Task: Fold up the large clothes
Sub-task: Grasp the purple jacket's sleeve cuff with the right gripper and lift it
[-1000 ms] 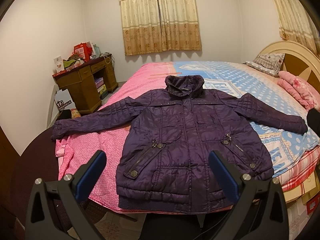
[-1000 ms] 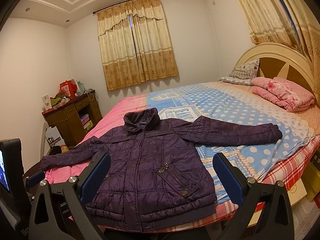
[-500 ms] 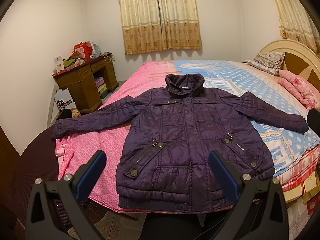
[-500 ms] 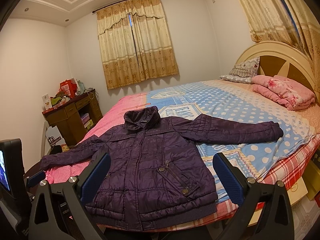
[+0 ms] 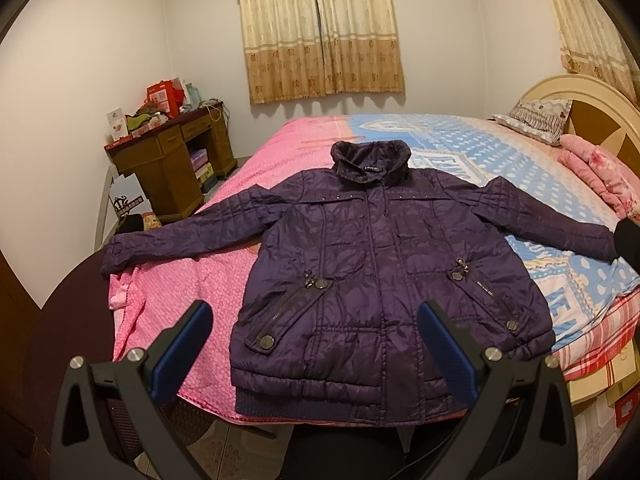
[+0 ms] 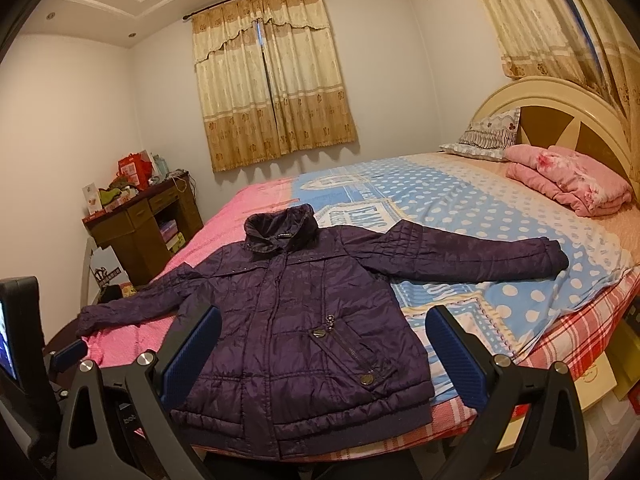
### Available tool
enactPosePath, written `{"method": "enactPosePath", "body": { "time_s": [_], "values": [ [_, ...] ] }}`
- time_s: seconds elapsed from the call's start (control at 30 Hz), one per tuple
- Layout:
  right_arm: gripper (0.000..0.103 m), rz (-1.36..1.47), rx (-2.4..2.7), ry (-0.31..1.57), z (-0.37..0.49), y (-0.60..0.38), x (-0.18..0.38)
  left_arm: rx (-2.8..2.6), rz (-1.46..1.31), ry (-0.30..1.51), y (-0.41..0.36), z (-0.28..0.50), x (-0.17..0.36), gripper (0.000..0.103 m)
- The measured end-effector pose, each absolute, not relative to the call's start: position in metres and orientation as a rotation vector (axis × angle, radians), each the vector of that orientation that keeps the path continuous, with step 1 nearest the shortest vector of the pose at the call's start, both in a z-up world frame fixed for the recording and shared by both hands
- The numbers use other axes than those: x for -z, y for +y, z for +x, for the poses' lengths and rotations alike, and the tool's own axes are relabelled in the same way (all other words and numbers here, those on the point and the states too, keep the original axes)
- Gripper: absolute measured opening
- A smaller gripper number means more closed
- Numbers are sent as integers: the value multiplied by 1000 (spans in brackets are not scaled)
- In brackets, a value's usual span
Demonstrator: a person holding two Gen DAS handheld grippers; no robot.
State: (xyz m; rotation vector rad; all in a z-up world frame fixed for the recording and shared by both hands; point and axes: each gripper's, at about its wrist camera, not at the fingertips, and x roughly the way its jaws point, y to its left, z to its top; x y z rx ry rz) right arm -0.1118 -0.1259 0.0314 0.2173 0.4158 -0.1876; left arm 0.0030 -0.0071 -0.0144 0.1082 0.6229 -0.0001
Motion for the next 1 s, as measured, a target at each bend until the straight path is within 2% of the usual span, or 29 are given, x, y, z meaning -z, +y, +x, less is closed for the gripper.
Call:
{"method": "enactPosePath", "body": {
  "time_s": [0.3,0.6,0.67,0.73,0.83,1.0],
  "values": [
    [102,250,161,481,-87,-143,-13,9,108,694,-6,19,36,103],
    [101,362,128,581,-50,-185,25,116,-42,834,10,52,77,103],
    [97,435,109,583,-42,-207,35,138,-71,863,12,61,86,103],
    [84,508,124,556,-39,-236,41,130,-76,871,14,70,90,103],
    [80,590,212,496,-38,-296,41,95,-66,829,18,83,84,103],
    [80,869,328,355,-55,-418,49,3,-41,723,26,109,65,103]
  ]
}}
